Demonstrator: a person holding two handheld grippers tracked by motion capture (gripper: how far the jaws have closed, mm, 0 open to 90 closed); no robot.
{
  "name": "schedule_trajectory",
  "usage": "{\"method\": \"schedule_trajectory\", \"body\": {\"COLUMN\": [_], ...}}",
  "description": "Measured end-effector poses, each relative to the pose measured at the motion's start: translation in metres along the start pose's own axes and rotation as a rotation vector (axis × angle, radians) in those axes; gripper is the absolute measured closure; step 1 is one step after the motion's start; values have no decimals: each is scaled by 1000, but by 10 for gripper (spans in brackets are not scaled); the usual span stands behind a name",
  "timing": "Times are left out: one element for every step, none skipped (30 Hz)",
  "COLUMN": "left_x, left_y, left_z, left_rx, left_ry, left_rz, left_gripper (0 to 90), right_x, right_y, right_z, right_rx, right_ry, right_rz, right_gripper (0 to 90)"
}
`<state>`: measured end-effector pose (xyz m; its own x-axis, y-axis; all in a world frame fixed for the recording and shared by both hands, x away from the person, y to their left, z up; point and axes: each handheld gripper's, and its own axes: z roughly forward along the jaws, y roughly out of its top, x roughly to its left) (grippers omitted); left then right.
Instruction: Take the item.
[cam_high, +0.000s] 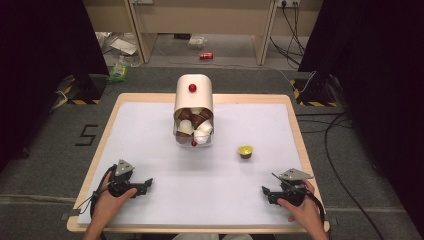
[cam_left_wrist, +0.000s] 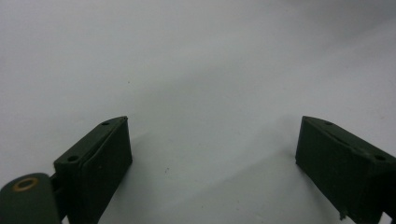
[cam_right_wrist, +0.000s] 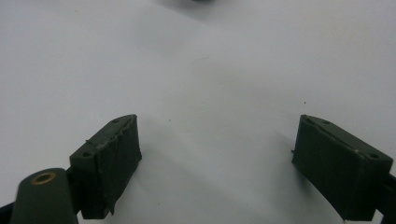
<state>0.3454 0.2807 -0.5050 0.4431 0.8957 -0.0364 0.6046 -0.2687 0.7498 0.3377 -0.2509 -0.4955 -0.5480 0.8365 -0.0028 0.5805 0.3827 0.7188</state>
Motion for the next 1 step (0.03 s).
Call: {"method": "schedule_trajectory", "body": {"left_x": [0], "left_y": [0], "left_z": [0], "left_rx": [0], "left_ry": [0], "left_rz": [0], "left_gripper": [101], "right_x": [0], "right_y": [0], "right_z": [0], "right_rx": [0], "right_ry": [0], "right_rz": [0], "right_gripper": [152]}}
